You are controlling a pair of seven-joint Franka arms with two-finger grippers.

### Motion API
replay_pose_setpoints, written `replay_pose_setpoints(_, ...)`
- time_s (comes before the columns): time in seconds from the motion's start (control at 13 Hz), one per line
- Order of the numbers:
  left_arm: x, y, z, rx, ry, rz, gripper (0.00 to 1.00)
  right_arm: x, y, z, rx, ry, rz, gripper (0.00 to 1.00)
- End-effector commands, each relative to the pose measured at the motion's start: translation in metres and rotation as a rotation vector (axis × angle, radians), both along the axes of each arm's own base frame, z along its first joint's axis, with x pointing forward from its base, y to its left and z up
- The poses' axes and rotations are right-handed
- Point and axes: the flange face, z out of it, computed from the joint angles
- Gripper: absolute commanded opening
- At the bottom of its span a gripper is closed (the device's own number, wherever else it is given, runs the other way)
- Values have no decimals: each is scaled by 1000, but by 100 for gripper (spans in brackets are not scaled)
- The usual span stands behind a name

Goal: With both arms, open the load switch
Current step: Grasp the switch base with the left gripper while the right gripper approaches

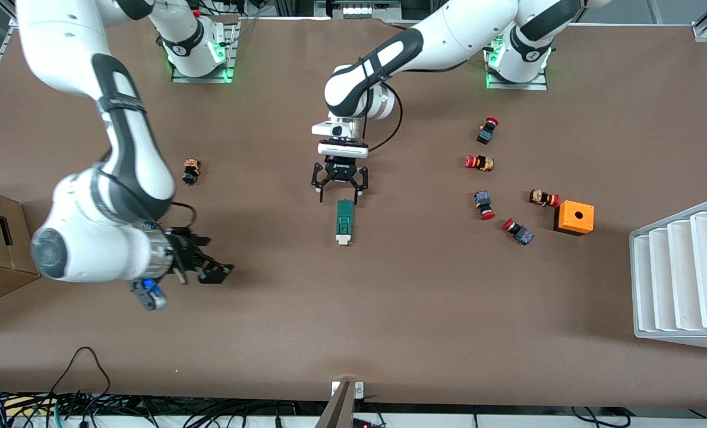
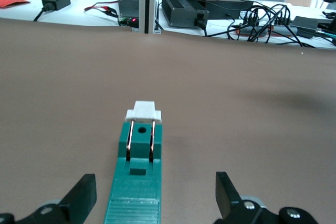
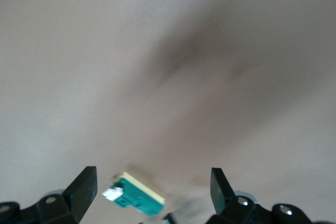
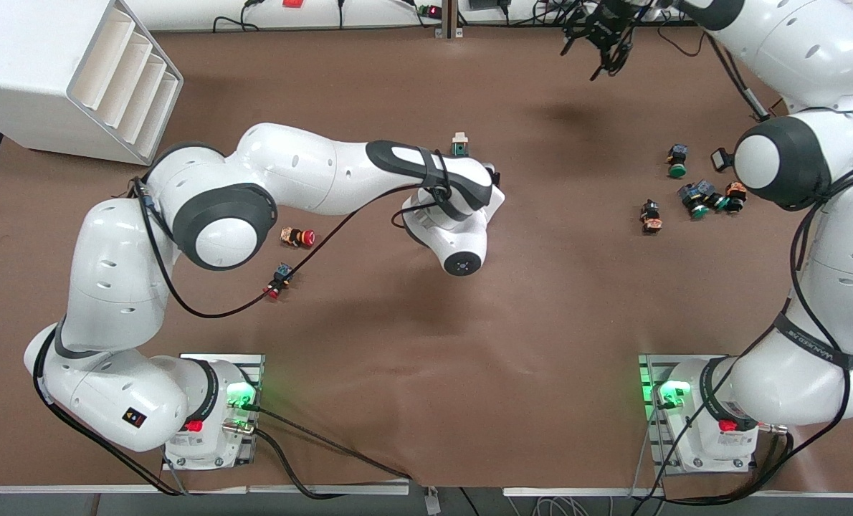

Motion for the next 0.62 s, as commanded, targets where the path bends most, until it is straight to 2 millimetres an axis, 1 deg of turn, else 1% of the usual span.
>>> replay_pose_setpoints(0.0, 1, 5, -29, -35, -80, -24, 100, 7, 29, -20, 11, 33, -180, 94)
replay_pose_setpoints(0.08, 1, 8, -40, -42, -94, -38, 100, 6, 42, -33, 3, 46, -236, 94)
replay_pose_setpoints(0.15, 3, 11, -45, -43, -99, -37, 100, 10, 52, -40, 3, 48, -299, 94)
replay_pose_setpoints(0.23, 3, 12, -46, -39, -101, -37, 100, 9, 73, -49, -1, 57, -341, 94)
replay_pose_setpoints(0.31, 2, 13, -52, -32, -105, -47, 100, 5, 93, -63, -13, 69, -383, 94)
replay_pose_setpoints(0.54, 0, 14, -64, -19, -138, -58, 100, -13, 140, -83, -34, 97, -457, 94)
